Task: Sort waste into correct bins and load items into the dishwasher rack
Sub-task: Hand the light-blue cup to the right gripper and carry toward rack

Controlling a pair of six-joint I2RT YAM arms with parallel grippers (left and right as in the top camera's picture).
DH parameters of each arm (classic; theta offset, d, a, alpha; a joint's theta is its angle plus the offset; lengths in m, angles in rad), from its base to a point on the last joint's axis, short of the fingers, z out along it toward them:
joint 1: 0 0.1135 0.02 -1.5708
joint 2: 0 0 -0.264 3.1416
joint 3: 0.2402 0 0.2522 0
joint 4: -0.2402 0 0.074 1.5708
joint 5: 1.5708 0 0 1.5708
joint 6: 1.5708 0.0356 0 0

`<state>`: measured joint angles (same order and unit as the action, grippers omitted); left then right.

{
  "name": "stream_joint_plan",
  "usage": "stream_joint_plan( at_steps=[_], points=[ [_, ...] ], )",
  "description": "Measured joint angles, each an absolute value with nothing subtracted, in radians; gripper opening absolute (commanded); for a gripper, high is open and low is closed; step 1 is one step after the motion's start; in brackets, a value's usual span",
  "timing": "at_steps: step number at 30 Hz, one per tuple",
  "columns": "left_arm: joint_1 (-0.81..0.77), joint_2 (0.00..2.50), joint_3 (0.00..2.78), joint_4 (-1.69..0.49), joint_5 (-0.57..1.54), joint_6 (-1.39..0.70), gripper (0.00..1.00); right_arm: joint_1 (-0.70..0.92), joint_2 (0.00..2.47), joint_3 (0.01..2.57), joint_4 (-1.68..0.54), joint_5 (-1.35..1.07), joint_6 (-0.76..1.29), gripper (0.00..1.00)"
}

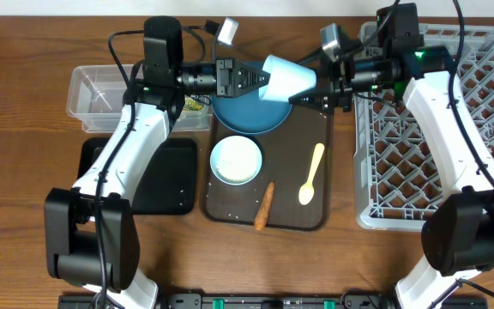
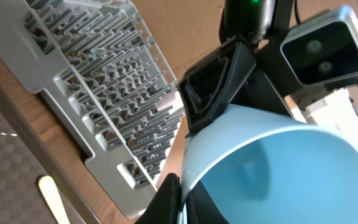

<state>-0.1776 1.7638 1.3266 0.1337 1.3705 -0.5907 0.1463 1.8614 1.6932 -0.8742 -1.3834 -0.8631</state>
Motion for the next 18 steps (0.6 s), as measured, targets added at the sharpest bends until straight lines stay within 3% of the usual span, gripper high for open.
stream_joint_plan(
  at_steps=[4, 5, 8, 11, 18],
  points=[
    [-0.177, 1.764, 1.327, 0.134, 1.375, -0.588, 0.07, 0.146, 1.861, 1.694, -0.873, -1.383, -0.842, 0.39],
    [-0.177, 1.764, 1.327, 0.133, 1.374, -0.588, 0.13, 0.146, 1.861, 1.693, -0.873, -1.382, -0.837, 0.40],
    [-0.177, 1.764, 1.327, 0.132, 1.370, -0.583, 0.47, 0.148, 1.861, 1.694, -0.875, -1.347, -0.790, 0.37],
    [-0.178, 1.764, 1.327, 0.097, 1.345, -0.572, 0.59, 0.149, 1.861, 1.693, -0.880, -1.258, -0.696, 0.33],
    [-0.174, 1.764, 1.328, -0.252, 1.084, -0.460, 0.73, 0.136, 1.861, 1.693, -0.941, -0.923, -0.449, 0.28]
  ],
)
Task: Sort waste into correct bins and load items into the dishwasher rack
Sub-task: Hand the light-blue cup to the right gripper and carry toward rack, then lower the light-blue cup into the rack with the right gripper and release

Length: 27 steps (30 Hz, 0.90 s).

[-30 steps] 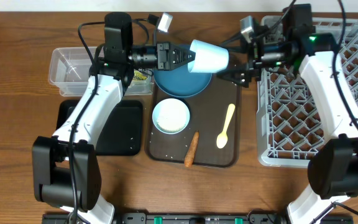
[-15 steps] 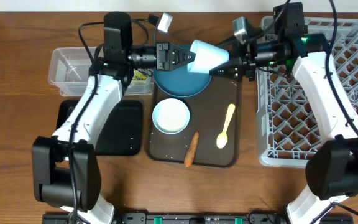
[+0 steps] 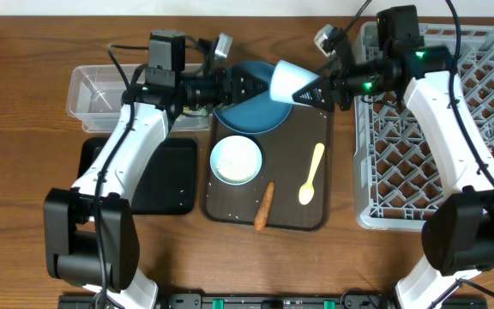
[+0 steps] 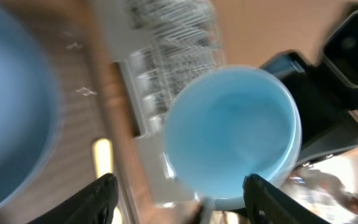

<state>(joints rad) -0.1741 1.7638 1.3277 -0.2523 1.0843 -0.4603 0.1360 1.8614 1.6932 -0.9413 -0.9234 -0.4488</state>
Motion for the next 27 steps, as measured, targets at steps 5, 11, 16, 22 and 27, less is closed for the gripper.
stream_joint_plan(
  at_steps=[5, 11, 16, 22, 27],
  points=[
    [-0.175, 1.756, 1.328, -0.467, 0.844, -0.342, 0.79, 0.069, 1.842, 1.693, -1.012, -0.641, -0.315, 0.25],
    [-0.175, 1.611, 1.328, -0.634, 0.463, -0.227, 0.82, -0.095, 1.735, 1.693, -1.104, -0.346, -0.138, 0.18],
    [-0.175, 1.472, 1.328, -0.673, 0.248, -0.197, 0.83, -0.234, 1.675, 1.694, -1.221, -0.184, -0.043, 0.18],
    [-0.175, 1.446, 1.328, -0.674, 0.157, -0.182, 0.83, -0.349, 1.684, 1.693, -1.337, 0.014, 0.065, 0.16],
    [-0.175, 1.449, 1.328, -0.675, 0.135, -0.182, 0.84, -0.440, 1.684, 1.693, -1.362, 0.088, 0.107, 0.16]
  ],
)
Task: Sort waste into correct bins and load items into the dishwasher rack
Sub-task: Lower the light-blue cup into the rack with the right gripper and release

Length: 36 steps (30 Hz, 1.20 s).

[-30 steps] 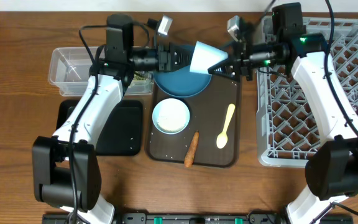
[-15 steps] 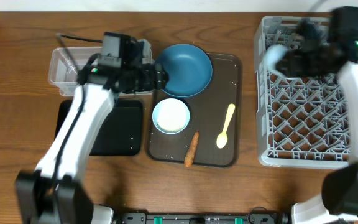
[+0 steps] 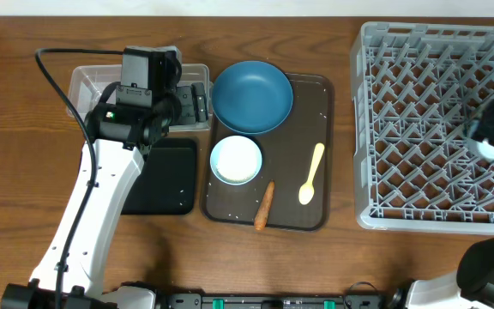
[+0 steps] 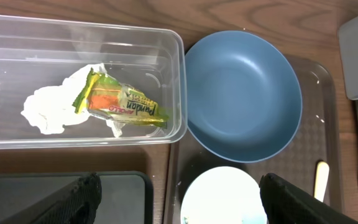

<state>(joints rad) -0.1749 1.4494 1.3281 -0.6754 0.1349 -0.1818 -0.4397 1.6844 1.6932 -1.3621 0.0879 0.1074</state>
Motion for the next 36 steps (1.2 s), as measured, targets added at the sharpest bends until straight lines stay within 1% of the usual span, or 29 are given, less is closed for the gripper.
stream_joint_plan(
  at_steps=[8, 22, 23, 24, 25, 26, 27, 28, 29, 31, 33, 36],
  points=[
    [-0.175, 1.449, 1.328, -0.684, 0.127, -0.182, 0.84, -0.545, 1.713, 1.694, -1.372, 0.118, 0.134, 0.16],
    [-0.175, 1.449, 1.328, -0.696, 0.126, -0.182, 0.84, -0.553, 1.904, 1.693, -1.391, 0.125, 0.139, 0.18],
    [-0.175, 1.449, 1.328, -0.696, 0.126, -0.181, 0.84, -0.553, 1.911, 1.693, -1.391, 0.125, 0.141, 0.21],
    [-0.175, 1.449, 1.328, -0.696, 0.126, -0.181, 0.84, -0.553, 1.919, 1.693, -1.391, 0.125, 0.142, 0.32],
    [-0.175, 1.449, 1.328, -0.696, 0.126, -0.182, 0.84, -0.553, 1.923, 1.694, -1.392, 0.125, 0.142, 0.46],
    [-0.175, 1.449, 1.328, -0.696, 0.126, -0.182, 0.84, -0.553, 1.927, 1.693, -1.392, 0.125, 0.142, 0.63],
    [-0.175, 1.449, 1.328, -0.696, 0.126, -0.182, 0.84, -0.553, 1.929, 1.693, -1.392, 0.125, 0.144, 0.72],
    [-0.175, 1.449, 1.328, -0.697, 0.126, -0.182, 0.84, -0.553, 1.930, 1.693, -1.393, 0.126, 0.148, 0.78],
    [-0.175, 1.449, 1.328, -0.697, 0.126, -0.181, 0.84, -0.553, 1.931, 1.693, -1.394, 0.125, 0.151, 0.82],
    [-0.175, 1.449, 1.328, -0.697, 0.126, -0.182, 0.84, -0.553, 1.931, 1.693, -1.394, 0.125, 0.150, 0.85],
    [-0.175, 1.449, 1.328, -0.697, 0.125, -0.181, 0.84, -0.553, 1.931, 1.693, -1.394, 0.126, 0.150, 0.87],
    [-0.175, 1.449, 1.328, -0.697, 0.124, -0.181, 0.84, -0.553, 1.931, 1.693, -1.394, 0.125, 0.150, 0.88]
  ],
)
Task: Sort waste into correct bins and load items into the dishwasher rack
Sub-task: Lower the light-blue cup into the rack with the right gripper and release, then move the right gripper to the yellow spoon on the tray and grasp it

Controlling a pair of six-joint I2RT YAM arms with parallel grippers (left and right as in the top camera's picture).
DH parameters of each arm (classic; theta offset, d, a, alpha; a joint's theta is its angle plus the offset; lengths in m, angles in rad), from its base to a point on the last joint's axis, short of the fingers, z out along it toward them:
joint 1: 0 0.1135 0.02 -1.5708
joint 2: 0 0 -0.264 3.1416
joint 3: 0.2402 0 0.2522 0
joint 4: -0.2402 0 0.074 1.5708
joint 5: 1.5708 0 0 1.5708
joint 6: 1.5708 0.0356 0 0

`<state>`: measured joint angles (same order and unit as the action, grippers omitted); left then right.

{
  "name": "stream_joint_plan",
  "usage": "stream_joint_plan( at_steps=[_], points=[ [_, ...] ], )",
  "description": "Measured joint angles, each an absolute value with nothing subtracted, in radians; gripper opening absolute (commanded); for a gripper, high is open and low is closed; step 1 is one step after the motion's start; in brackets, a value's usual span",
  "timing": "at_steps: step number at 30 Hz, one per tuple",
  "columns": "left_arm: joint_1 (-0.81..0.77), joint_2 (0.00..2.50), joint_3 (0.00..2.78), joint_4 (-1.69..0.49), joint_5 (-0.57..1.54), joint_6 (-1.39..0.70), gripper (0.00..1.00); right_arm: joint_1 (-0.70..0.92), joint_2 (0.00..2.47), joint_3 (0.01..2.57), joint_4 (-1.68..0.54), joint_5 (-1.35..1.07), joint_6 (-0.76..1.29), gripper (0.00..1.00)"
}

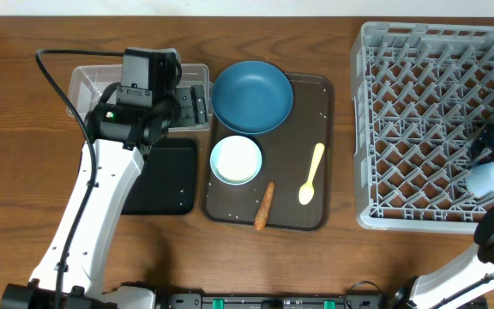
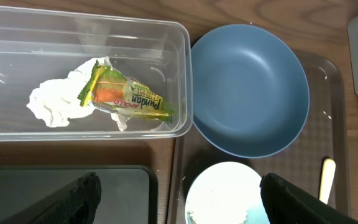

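Note:
Over the clear bin's right end my left gripper (image 1: 193,105) hangs open with nothing between its fingers (image 2: 73,200). The clear bin (image 2: 55,34) holds a crumpled white tissue (image 2: 48,106) and a green-yellow wrapper (image 2: 129,99). On the dark tray (image 1: 307,94) are a blue bowl (image 1: 252,96), a small white bowl (image 1: 236,160), a carrot (image 1: 264,206) and a yellow spoon (image 1: 312,173). A light-blue cup (image 1: 490,178) sits at the dishwasher rack's (image 1: 418,129) right edge. My right gripper is just above the cup, its jaws hidden.
A black bin (image 1: 165,176) stands in front of the clear bin, left of the tray. The rack fills the right side of the table. Bare wood runs along the front edge and at the far left.
The light-blue cup sits nearer the rack's front right corner than before, and the right gripper has shifted with it. The left gripper has barely moved and stays open.
Both grippers met at the light-blue cup above the blue bowl, the left one holding it. Then the left was open and drawn back while the right held the cup. Later the left hung over the clear bin and the cup was at the rack's right edge, now lower.

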<state>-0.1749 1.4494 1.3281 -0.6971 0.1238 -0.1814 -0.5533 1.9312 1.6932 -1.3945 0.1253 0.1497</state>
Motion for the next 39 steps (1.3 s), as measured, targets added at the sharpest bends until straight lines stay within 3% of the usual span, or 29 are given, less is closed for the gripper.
stream_joint_plan(
  at_steps=[15, 25, 32, 39],
  points=[
    [-0.175, 1.449, 1.328, -0.716, 0.124, -0.181, 0.86, -0.486, 1.890, 1.694, -1.371, 0.006, 0.150, 0.83],
    [-0.175, 1.449, 1.328, -0.765, 0.118, -0.181, 0.86, -0.090, 1.703, 1.718, -1.285, -0.113, 0.161, 0.83],
    [-0.175, 1.449, 1.328, -0.813, 0.066, -0.181, 0.86, 0.213, 1.779, 1.718, -1.286, -0.134, 0.195, 0.86],
    [-0.175, 1.449, 1.328, -0.818, 0.049, -0.179, 0.86, 0.392, 1.914, 1.717, -1.326, -0.135, 0.263, 0.88]
  ],
)
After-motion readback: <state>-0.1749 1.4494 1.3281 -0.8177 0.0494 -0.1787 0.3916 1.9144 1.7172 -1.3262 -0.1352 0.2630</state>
